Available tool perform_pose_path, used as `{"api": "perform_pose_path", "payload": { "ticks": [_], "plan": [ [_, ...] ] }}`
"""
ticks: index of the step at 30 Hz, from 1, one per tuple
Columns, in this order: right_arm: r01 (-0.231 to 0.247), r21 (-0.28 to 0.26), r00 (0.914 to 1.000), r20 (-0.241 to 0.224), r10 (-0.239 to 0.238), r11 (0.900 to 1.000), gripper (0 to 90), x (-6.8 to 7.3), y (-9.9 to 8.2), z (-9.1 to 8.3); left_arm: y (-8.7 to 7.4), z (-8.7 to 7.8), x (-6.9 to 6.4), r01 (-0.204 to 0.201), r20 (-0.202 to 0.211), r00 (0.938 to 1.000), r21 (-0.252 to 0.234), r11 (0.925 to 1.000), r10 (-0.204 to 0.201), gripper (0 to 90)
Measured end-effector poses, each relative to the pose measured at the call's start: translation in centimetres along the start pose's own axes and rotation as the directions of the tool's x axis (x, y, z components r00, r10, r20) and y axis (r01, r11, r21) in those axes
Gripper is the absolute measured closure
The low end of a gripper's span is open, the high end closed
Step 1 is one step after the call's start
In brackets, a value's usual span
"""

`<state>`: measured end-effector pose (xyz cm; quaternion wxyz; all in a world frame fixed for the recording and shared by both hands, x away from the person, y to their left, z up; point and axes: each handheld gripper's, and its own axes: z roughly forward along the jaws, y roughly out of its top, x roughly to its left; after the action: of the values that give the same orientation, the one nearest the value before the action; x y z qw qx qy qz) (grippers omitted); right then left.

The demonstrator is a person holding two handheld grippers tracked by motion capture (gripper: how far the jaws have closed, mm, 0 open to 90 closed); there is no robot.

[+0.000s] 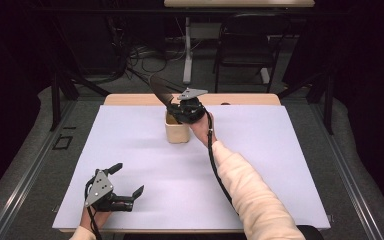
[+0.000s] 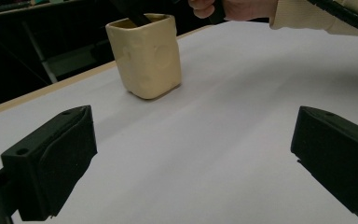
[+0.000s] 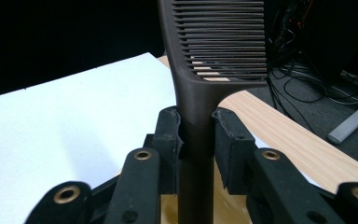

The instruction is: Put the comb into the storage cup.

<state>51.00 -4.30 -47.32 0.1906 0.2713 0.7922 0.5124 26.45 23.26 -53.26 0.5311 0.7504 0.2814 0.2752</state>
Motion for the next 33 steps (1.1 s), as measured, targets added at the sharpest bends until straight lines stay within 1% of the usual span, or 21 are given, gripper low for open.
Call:
{"api": "perform_pose_path", "payload": {
  "ticks": [8, 16, 22, 28, 33],
  "plan": [
    [0.011, 0.016, 0.9999, 0.002, -0.011, 0.9998, 72.2, 0.05, 0.00, 0.03, 0.00, 0.01, 0.00, 0.000, 0.001, 1.0000, 0.000, 1.0000, 0.000, 0.2],
    [0.012, 0.027, 0.9999, -0.001, -0.012, 0.9996, 72.2, 0.05, -0.16, 0.00, -0.01, 0.01, -0.01, 0.005, 0.000, 1.0000, -0.002, 1.0000, -0.005, 0.1],
    [0.024, 0.042, 0.9997, -0.007, -0.024, 0.9988, 72.2, 0.20, -0.27, 0.04, 0.00, 0.00, -0.02, 0.004, -0.001, 1.0000, -0.001, 1.0000, -0.004, 0.2],
    [0.015, 0.046, 0.9998, -0.010, -0.015, 0.9988, 72.2, 0.23, -0.37, 0.06, 0.00, -0.01, -0.02, 0.004, -0.001, 1.0000, -0.002, 1.0000, -0.004, 0.2],
    [0.016, 0.065, 0.9998, -0.016, -0.015, 0.9978, 72.1, 0.23, -0.56, 0.24, 0.01, -0.02, -0.02, 0.003, -0.001, 1.0000, -0.002, 1.0000, -0.003, 0.2]
  ]
}}
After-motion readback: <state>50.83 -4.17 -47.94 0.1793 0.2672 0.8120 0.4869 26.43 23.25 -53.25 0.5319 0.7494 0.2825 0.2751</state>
